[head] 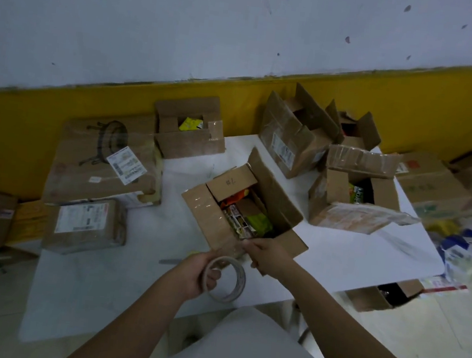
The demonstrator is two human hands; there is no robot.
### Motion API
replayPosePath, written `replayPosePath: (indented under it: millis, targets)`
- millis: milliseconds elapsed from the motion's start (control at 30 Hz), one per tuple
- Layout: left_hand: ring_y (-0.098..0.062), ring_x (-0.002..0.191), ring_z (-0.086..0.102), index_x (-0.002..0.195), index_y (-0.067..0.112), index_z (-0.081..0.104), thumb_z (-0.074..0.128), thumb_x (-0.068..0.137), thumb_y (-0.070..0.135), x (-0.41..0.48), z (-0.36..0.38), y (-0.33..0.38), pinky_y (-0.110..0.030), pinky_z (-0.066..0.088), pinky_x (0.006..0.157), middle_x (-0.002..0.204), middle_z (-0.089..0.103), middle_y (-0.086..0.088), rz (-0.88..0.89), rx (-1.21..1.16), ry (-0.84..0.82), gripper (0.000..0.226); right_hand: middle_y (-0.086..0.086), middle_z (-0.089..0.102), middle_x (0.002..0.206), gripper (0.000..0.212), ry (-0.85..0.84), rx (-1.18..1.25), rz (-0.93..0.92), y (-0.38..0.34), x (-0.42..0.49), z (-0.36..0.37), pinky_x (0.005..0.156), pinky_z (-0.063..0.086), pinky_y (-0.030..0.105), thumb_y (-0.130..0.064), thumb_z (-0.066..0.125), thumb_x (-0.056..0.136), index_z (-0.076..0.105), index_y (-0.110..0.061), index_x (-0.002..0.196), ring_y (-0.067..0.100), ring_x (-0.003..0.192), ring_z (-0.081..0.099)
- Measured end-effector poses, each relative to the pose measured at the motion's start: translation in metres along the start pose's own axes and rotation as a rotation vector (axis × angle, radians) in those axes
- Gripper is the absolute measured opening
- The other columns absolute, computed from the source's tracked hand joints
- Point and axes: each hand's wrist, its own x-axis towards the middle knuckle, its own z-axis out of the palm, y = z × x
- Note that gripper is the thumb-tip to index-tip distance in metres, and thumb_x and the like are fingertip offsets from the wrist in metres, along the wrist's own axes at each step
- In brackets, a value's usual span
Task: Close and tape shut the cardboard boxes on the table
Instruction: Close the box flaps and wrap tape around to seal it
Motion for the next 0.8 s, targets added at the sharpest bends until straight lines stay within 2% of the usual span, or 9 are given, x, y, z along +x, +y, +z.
replayPosePath:
  millis: [167, 300, 367, 433, 500, 533, 633, 733, 800]
  targets:
    - [-0.005, 0.031, 0.030, 0.087, 0.008, 0.057, 0.042, 0.103, 0.013, 0.004, 0.010, -0.006, -0.012, 0.021, 0.031, 0.052, 0.050, -0.002, 0.020, 0.045, 0.058, 0.022, 0.001, 0.057, 0.065, 0.034, -0.006, 0.135, 0.069, 0.003, 0.000, -0.002, 0.061, 0.051, 0.030, -0.044, 0.052, 0.098, 0.062, -0.022, 0.074, 0.015, 0.063, 0.059]
    - [-0.015, 0.044, 0.048, 0.108, 0.003, 0.063, 0.041, 0.103, 0.016, 0.013, 0.026, 0.004, -0.019, 0.038, 0.040, 0.082, 0.065, -0.014, -0.012, 0.375, 0.265, 0.025, 0.004, 0.057, 0.069, 0.030, -0.006, 0.133, 0.093, 0.004, 0.007, 0.000, 0.060, 0.051, 0.029, -0.041, 0.050, 0.100, 0.065, -0.018, 0.088, 0.014, 0.060, 0.057]
    - [-0.031, 0.094, 0.065, 0.130, -0.003, 0.056, 0.036, 0.105, 0.020, 0.030, 0.025, 0.007, -0.035, 0.055, 0.080, 0.116, 0.064, -0.019, -0.004, 0.569, 0.385, 0.039, 0.005, 0.057, 0.069, 0.025, -0.016, 0.141, 0.106, 0.003, 0.011, 0.004, 0.059, 0.052, 0.030, -0.041, 0.050, 0.100, 0.065, -0.023, 0.089, 0.013, 0.056, 0.056]
    - [-0.034, 0.121, 0.056, 0.134, 0.000, 0.055, 0.034, 0.104, 0.026, 0.050, 0.015, 0.007, -0.043, 0.046, 0.103, 0.134, 0.058, -0.017, -0.009, 0.718, 0.436, 0.045, 0.003, 0.060, 0.069, 0.023, 0.005, 0.128, 0.109, 0.002, 0.015, 0.007, 0.059, 0.051, 0.030, -0.040, 0.051, 0.101, 0.066, -0.025, 0.091, 0.014, 0.055, 0.056]
    - [-0.035, 0.108, 0.063, 0.128, -0.001, 0.059, 0.036, 0.102, 0.028, 0.045, 0.011, 0.007, -0.045, 0.053, 0.091, 0.129, 0.062, -0.018, -0.037, 0.721, 0.425, 0.045, -0.001, 0.066, 0.077, 0.021, 0.038, 0.161, 0.106, 0.001, 0.015, 0.007, 0.056, 0.051, 0.028, -0.038, 0.052, 0.101, 0.067, -0.024, 0.099, 0.014, 0.056, 0.056]
    - [-0.030, 0.087, 0.066, 0.122, -0.003, 0.062, 0.038, 0.102, 0.026, 0.033, 0.012, 0.007, -0.038, 0.057, 0.076, 0.121, 0.066, -0.018, -0.032, 0.648, 0.397, 0.042, -0.002, 0.068, 0.082, 0.020, 0.053, 0.181, 0.101, 0.000, 0.015, 0.005, 0.055, 0.050, 0.027, -0.037, 0.052, 0.101, 0.067, -0.024, 0.101, 0.014, 0.057, 0.057]
    - [-0.013, 0.042, 0.041, 0.099, 0.003, 0.068, 0.046, 0.101, 0.026, 0.011, 0.017, 0.003, -0.017, 0.034, 0.041, 0.087, 0.069, -0.013, -0.014, 0.445, 0.268, 0.031, -0.005, 0.063, 0.072, 0.023, 0.062, 0.165, 0.080, -0.001, 0.012, 0.001, 0.052, 0.048, 0.022, -0.037, 0.051, 0.101, 0.065, -0.023, 0.091, 0.011, 0.055, 0.055]
    - [-0.012, 0.041, 0.041, 0.097, 0.008, 0.069, 0.046, 0.101, 0.035, 0.010, 0.015, -0.002, -0.017, 0.033, 0.042, 0.082, 0.069, -0.011, 0.012, 0.384, 0.237, 0.036, -0.002, 0.060, 0.065, 0.031, 0.057, 0.106, 0.052, 0.000, 0.008, 0.003, 0.057, 0.053, 0.030, -0.040, 0.049, 0.101, 0.068, -0.017, 0.091, 0.009, 0.053, 0.057]
    - [-0.022, 0.063, 0.060, 0.113, 0.008, 0.067, 0.039, 0.100, 0.043, 0.017, 0.020, -0.003, -0.026, 0.048, 0.056, 0.100, 0.069, -0.014, 0.024, 0.499, 0.303, 0.046, -0.001, 0.062, 0.065, 0.032, 0.062, 0.062, 0.033, 0.000, 0.006, 0.007, 0.050, 0.049, 0.028, -0.040, 0.049, 0.101, 0.069, -0.015, 0.095, 0.006, 0.049, 0.056]
